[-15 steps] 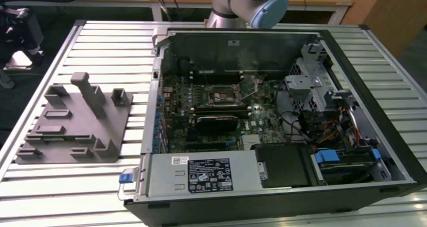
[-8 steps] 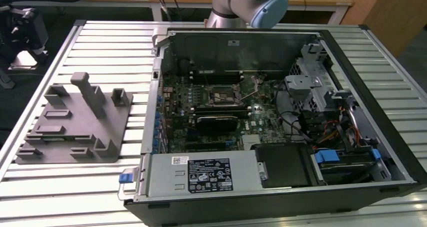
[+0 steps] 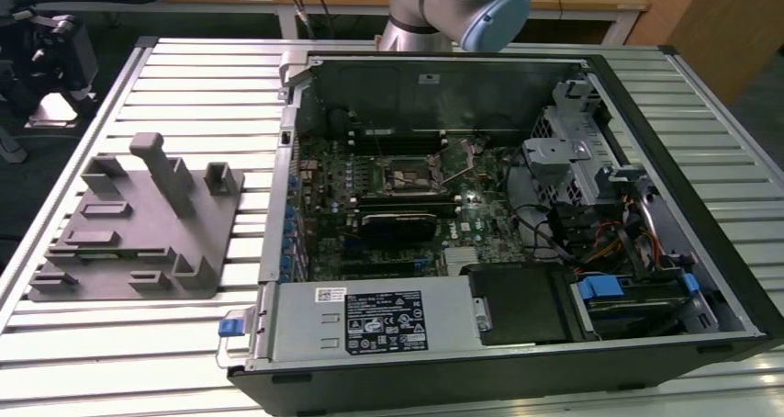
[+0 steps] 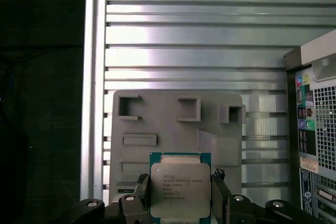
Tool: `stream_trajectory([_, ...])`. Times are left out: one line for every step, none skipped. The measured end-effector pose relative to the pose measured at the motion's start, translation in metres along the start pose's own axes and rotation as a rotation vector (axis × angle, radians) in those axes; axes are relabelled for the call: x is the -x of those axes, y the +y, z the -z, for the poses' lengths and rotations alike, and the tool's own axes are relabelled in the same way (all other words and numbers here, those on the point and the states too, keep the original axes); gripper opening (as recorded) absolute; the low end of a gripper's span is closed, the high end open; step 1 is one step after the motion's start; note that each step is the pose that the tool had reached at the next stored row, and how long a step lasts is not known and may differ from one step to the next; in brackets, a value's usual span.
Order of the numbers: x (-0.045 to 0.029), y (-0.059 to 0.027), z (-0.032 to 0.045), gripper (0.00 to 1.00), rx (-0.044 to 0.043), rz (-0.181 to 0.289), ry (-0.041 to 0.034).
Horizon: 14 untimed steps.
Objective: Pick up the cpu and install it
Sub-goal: 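Pick up the cpu and move it towards the insertion slot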
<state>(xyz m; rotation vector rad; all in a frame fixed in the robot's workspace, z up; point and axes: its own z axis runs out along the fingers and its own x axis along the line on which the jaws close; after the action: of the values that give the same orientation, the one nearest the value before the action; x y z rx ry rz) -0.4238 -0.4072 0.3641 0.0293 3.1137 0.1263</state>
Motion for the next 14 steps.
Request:
stream_trajectory([0.0009, 0.0001, 0.0, 0.55, 0.0, 0.0, 0.0])
stream_trajectory([0.0018, 0.0001, -0.0001, 0.55, 0.0, 0.0, -0.0001])
stream_trajectory([0.0027, 0.0002, -0.0001, 0.55, 0.0, 0.0, 0.0])
stream_trajectory([0.0035, 0.0002, -0.0001, 0.55, -0.0001, 0.0, 0.0])
stream_trajectory([0.0044, 0.0002, -0.0002, 0.55, 0.0, 0.0, -0.0001])
stream_trajectory([0.0052, 0.0003, -0.0002, 0.55, 0.0, 0.0, 0.0])
stream_trajectory([0.0061, 0.0003, -0.0002, 0.55, 0.0, 0.0, 0.0])
stream_trajectory([0.0069, 0.0003, -0.0002, 0.55, 0.0, 0.0, 0.0])
stream_trajectory([0.0078, 0.0003, -0.0002, 0.55, 0.0, 0.0, 0.0])
stream_trajectory([0.0086, 0.0004, -0.0003, 0.55, 0.0, 0.0, 0.0])
stream_trajectory([0.0093, 0.0004, -0.0003, 0.55, 0.0, 0.0, -0.0001])
stream_trajectory([0.0101, 0.0004, -0.0003, 0.55, 0.0, 0.0, -0.0001])
stream_trajectory([0.0108, 0.0005, -0.0003, 0.55, 0.0, 0.0, 0.0])
stream_trajectory([0.0116, 0.0005, -0.0004, 0.55, 0.0, 0.0, -0.0001])
